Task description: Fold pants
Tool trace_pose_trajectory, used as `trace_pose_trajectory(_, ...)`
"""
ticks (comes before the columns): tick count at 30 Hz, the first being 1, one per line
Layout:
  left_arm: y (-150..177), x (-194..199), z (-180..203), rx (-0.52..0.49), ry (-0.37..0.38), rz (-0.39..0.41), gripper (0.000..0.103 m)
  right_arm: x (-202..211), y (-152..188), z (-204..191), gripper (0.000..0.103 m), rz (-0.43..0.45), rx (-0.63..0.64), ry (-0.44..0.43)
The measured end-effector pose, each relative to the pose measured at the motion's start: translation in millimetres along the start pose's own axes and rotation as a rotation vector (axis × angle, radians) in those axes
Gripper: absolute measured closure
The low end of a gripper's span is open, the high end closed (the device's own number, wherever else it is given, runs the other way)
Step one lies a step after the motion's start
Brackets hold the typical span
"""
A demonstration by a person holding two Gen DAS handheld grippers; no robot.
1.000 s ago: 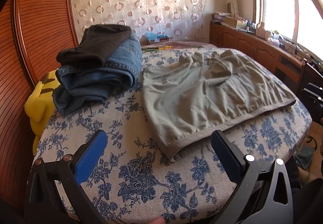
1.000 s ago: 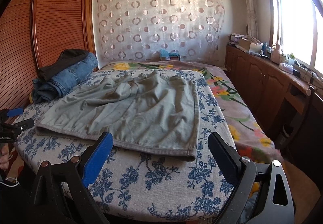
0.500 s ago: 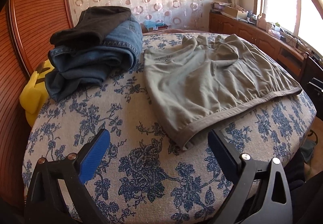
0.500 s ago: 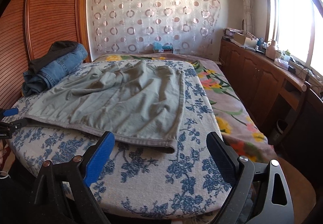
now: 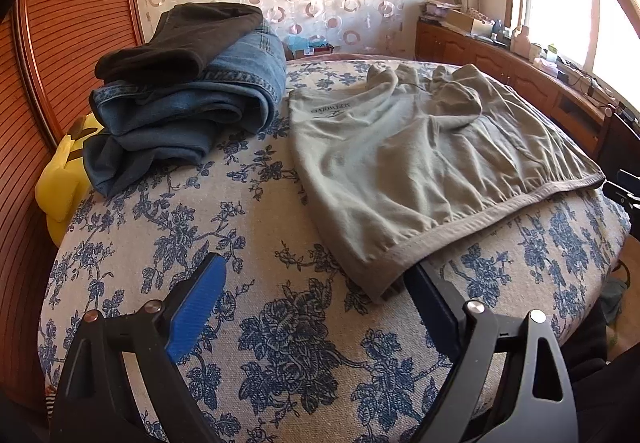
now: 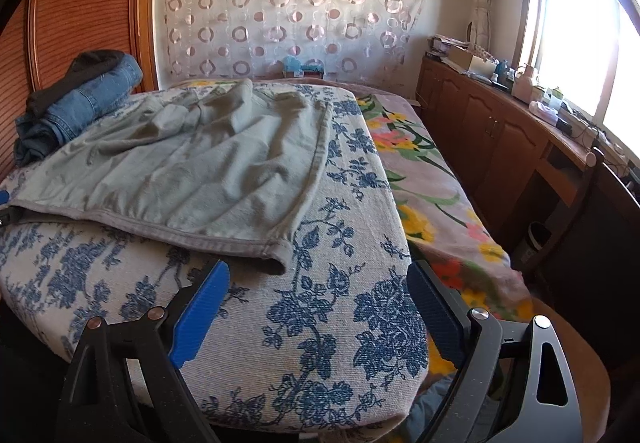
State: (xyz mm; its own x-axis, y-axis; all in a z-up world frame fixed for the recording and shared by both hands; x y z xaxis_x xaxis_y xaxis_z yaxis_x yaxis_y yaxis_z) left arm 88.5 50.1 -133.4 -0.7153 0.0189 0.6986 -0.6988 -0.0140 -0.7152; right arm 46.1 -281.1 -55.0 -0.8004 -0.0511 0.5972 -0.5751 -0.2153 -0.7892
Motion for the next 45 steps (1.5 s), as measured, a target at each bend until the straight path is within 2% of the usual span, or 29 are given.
trace_pose_trajectory(8,-1,-6,2,-0.003,0.007,-0.009,0.014,11,-7,-2,0.016,-0.008,-0.028,0.011)
trace_pose_trajectory(14,-3,-6,4,-0.005,0.025,-0.007,0.023,8,-10,-6,0.029,0.011,-0.028,-0.014)
trace_pose_trajectory(17,-3,-5,7,-0.012,0.036,-0.003,0.029,5,-9,-6,0.042,0.013,-0.028,-0.033)
trace_pose_trajectory(19,-3,-5,9,-0.014,0.049,-0.001,0.034,0,-10,-4,0.059,0.009,-0.031,-0.043)
trace_pose_trajectory(20,-3,-4,10,-0.015,0.054,0.002,0.037,1,-9,-3,0.063,0.008,-0.032,-0.048)
trace_pose_trajectory(22,-3,-1,12,-0.018,0.063,0.01,0.042,-3,-11,0,0.079,0.003,-0.037,-0.063)
trace_pose_trajectory(24,-2,0,14,-0.021,0.072,0.012,0.045,-6,-12,-1,0.084,-0.008,-0.032,-0.09)
trace_pose_trajectory(28,-3,5,18,-0.033,0.097,0.028,0.059,-6,-13,1,0.09,-0.01,-0.027,-0.108)
trace_pose_trajectory(33,-3,13,21,-0.041,0.113,0.047,0.069,-4,-14,5,0.091,-0.011,-0.028,-0.111)
trace_pose_trajectory(35,-3,17,22,-0.041,0.121,0.06,0.078,-4,-14,5,0.091,-0.013,-0.027,-0.114)
trace_pose_trajectory(38,-2,18,25,-0.05,0.143,0.057,0.086,-3,-14,6,0.091,-0.015,-0.025,-0.12)
trace_pose_trajectory(43,-2,18,31,-0.074,0.155,0.055,0.092,-1,-16,2,0.092,-0.017,-0.028,-0.127)
trace_pose_trajectory(45,-2,20,32,-0.072,0.158,0.058,0.093,1,-16,3,0.097,-0.015,-0.024,-0.131)
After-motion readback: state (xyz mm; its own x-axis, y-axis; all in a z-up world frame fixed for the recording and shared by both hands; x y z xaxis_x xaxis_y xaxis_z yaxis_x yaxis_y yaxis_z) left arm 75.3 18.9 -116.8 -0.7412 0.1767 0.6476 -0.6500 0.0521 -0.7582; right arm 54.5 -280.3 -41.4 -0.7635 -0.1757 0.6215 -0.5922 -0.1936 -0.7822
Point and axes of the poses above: each gripper's, at about its wrist camera, not at the fingertips, and x roughly against the way its jaws point, z to its right, y to its underside, the point moved 7 cm from there along -x, roughly the way its jaws point, and after that the axes turned 4 degrees about x, right-handed, at the moved point
